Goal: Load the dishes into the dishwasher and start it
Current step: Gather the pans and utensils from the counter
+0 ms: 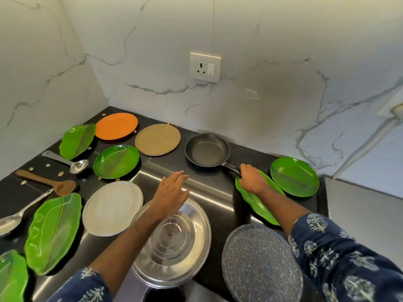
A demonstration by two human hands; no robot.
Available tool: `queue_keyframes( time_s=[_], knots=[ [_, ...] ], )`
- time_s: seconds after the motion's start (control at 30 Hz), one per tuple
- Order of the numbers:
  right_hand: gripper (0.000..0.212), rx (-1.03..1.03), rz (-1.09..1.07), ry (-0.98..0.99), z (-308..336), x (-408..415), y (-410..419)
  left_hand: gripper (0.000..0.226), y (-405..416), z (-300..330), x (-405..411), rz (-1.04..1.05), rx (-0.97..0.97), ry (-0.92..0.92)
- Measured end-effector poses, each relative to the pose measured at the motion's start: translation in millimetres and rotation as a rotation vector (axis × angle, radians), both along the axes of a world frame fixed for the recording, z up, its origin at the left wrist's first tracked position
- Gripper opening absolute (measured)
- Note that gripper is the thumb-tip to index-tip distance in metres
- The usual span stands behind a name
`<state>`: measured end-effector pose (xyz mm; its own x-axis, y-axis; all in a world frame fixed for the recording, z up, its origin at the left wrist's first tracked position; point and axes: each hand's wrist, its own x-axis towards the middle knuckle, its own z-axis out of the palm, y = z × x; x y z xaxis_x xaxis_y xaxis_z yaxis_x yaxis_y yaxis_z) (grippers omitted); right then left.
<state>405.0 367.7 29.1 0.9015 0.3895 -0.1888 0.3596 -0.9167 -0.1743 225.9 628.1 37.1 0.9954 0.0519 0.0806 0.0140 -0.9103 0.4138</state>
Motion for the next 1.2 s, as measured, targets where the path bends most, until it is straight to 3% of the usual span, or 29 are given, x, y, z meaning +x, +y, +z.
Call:
queue_keyframes(
  time_s=[0.23,0.33,0.4,0.57,0.63,0.73,0.87,1.03,1.2],
  knots=[
    [0.027,0.077,-0.047,0.118,-4.1,7.7,20.2,0.049,4.0,1.7,-2.0,0.106,-0.018,-0.025],
    [0.023,0.156,-0.026,0.115,11.5,-4.1,13.2,0.054,5.8,8.4,3.8,0.094,-0.116,-0.030],
    [0.023,0.222,-0.007,0.114,20.4,-22.8,-2.6,0.060,3.7,16.8,7.6,0.134,-0.263,-0.025],
    [0.021,0.465,0.002,0.173,36.6,-113.0,-67.3,0.084,-6.6,43.1,13.8,0.261,-0.847,0.002],
    [0.018,0.536,-0.018,0.203,41.4,-159.4,-93.9,0.084,-8.0,47.4,14.2,0.217,-1.065,0.088],
    [0.021,0.565,-0.104,0.166,39.4,-236.6,-129.5,0.067,-26.5,51.0,5.7,0.061,-1.292,0.225],
    [0.018,0.533,-0.251,0.109,33.5,-340.5,-159.0,0.042,-81.7,51.0,-25.2,-0.117,-1.223,0.264],
    [0.022,0.463,-0.529,0.053,26.6,-459.0,-192.2,0.043,-181.0,42.2,-76.2,-0.316,-1.247,0.479],
    [0.033,0.407,-0.798,0.067,5.9,-559.6,-236.6,0.021,-303.7,44.5,-133.6,-0.482,-0.936,0.737]
  ],
)
